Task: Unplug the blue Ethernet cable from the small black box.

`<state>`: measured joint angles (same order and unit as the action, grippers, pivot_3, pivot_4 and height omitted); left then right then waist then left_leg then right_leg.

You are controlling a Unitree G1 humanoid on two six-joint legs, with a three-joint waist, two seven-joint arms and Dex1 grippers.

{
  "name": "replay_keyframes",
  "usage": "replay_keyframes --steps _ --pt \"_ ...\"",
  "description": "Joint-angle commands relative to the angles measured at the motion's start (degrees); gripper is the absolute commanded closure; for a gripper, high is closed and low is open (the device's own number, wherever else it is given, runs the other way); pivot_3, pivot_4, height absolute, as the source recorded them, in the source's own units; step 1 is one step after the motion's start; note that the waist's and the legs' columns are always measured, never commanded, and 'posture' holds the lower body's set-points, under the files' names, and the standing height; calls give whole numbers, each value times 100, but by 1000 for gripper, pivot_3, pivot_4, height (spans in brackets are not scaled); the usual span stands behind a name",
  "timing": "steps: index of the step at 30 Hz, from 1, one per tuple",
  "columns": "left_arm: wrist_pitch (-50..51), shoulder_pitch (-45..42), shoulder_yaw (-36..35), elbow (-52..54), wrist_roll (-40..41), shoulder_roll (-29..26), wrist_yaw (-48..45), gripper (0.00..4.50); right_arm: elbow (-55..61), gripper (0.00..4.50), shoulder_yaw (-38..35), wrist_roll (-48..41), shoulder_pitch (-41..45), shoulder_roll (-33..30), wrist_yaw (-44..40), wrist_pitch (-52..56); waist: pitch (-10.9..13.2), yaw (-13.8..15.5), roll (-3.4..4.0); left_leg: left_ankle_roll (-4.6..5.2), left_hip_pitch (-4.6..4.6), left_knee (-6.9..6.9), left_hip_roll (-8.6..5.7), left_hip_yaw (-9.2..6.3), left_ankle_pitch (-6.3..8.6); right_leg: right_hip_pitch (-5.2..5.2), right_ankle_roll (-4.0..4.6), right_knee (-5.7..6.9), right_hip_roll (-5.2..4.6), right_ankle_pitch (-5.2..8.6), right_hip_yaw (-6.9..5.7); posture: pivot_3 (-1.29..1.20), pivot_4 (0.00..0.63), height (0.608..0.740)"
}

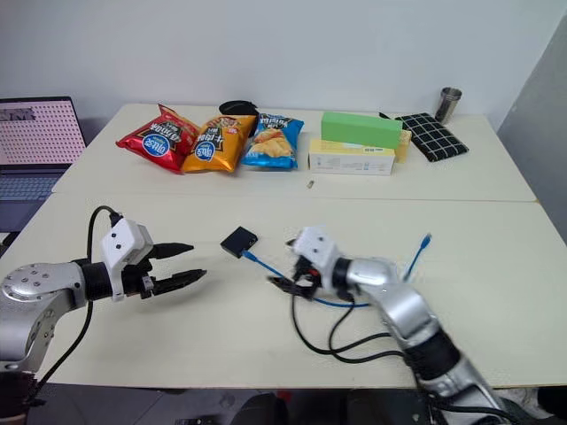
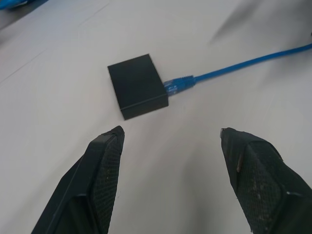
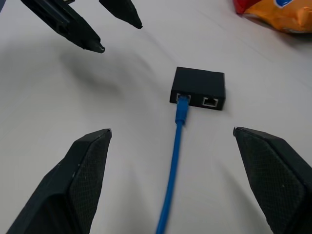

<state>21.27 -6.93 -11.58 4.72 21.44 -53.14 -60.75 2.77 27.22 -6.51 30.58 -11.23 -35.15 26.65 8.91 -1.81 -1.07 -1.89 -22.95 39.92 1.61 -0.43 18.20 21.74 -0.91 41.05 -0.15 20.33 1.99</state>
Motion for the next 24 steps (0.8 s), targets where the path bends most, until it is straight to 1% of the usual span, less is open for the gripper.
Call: replay_keyframes --steps 1,4,6,7,8,10,11,18,21,24 --pt "-123 1 -162 90 39 -110 -100 1154 -685 269 101 325 231 488 364 -288 -1 4 -2 0 0 0 0 0 0 0 0 0 -1 0 -1 0 150 740" --pt "-115 -2 -184 98 40 -100 -87 1154 -1432 269 32 531 417 894 723 -437 -2 -24 -3 0 1 0 1 2 0 1 0 1 -2 0 -1 0 150 740" --pt "-89 -14 -199 113 56 -83 -73 1125 -1745 621 -45 591 503 1048 804 -490 -2 -32 -3 0 3 -1 2 1 0 3 0 7 -1 0 -2 0 150 740" --pt "-82 -22 -201 120 64 -75 -70 1125 -1860 673 -57 619 539 1104 795 -527 -1 -33 -2 -1 3 -1 3 0 0 4 0 10 0 0 -4 0 150 740" --pt "-77 -30 -200 122 68 -70 -67 1125 -1934 985 -59 641 563 1139 781 -565 -1 -35 -2 -1 2 -1 3 1 0 5 0 9 0 0 -3 0 150 740" --pt "-66 -47 -193 123 75 -64 -63 1125 -2052 1359 -63 670 606 1193 770 -629 -2 -39 -3 -1 2 -1 3 1 0 4 0 9 -1 0 -3 0 150 740" --pt "-56 -75 -177 117 77 -55 -54 1125 -2151 1669 -83 679 656 1251 790 -666 -2 -41 -3 -1 2 -1 3 0 0 4 0 9 -1 0 -3 0 150 740" --pt "-42 -195 -76 72 62 -14 -43 1125 -2556 3106 -149 843 816 1505 842 -799 -2 -76 -3 -1 2 -3 3 -1 0 5 0 12 -1 0 -5 0 150 740" --pt "-32 -222 -60 52 61 11 -39 1125 -2552 3771 -151 945 810 1482 831 -845 -2 -78 -3 -1 2 -3 3 -2 0 5 0 12 -1 0 -6 0 150 740" --pt "16 -243 -81 -4 83 50 -11 1125 -2389 4443 -106 1090 739 1311 726 -977 -2 -81 -2 -1 2 -3 3 -2 0 5 0 13 -1 0 -5 0 150 740"
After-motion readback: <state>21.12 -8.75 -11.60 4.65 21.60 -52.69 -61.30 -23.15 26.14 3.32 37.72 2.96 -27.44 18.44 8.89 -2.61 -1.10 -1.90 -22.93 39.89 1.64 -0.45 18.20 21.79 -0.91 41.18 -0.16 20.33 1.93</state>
